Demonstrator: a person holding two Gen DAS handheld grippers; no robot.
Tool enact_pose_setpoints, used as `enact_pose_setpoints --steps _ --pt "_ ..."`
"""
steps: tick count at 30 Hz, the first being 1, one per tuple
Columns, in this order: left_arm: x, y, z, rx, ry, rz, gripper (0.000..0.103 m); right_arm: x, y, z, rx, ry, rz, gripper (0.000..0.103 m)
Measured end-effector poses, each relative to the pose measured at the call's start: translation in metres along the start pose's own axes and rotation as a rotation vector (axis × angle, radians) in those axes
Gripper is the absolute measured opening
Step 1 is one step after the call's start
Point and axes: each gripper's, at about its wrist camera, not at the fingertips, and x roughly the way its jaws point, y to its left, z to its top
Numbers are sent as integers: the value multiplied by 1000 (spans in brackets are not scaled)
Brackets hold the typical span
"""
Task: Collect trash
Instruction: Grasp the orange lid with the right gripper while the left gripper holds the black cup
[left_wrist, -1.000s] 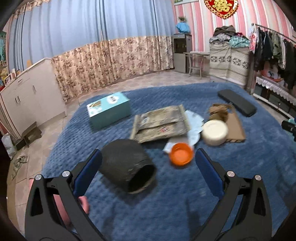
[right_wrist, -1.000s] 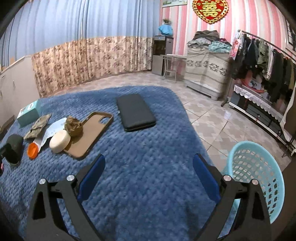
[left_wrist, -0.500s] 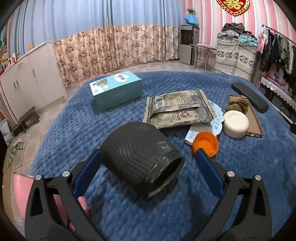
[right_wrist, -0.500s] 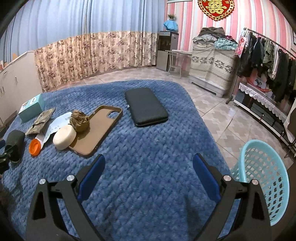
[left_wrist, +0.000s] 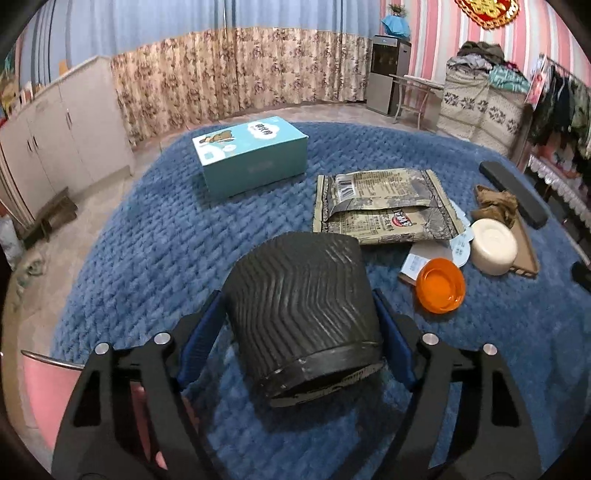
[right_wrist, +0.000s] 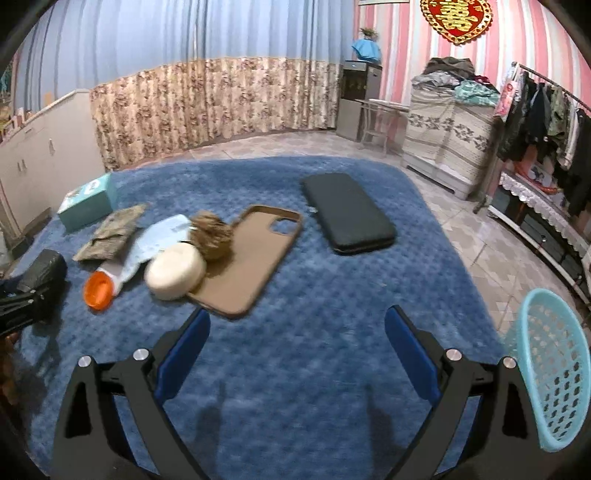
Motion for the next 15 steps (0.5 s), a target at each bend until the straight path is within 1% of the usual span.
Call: enact_pose_setpoints --steps 3,5,9,12,15 --pt "-8 5 3 -16 -5 -16 75 1 19 0 -9 -8 31 94" --pt "-18 9 7 -22 -23 -33 75 2 32 -2 -21 -12 51 94" --pt "-44 15 12 4 -81 -11 75 2 68 -3 -71 -29 104 94" --pt "-57 25 10 -6 -90 -16 75 3 99 -3 -124 -43 157 94" --pt "-69 36 5 -22 -113 -13 75 7 121 -4 -171 -49 186 93"
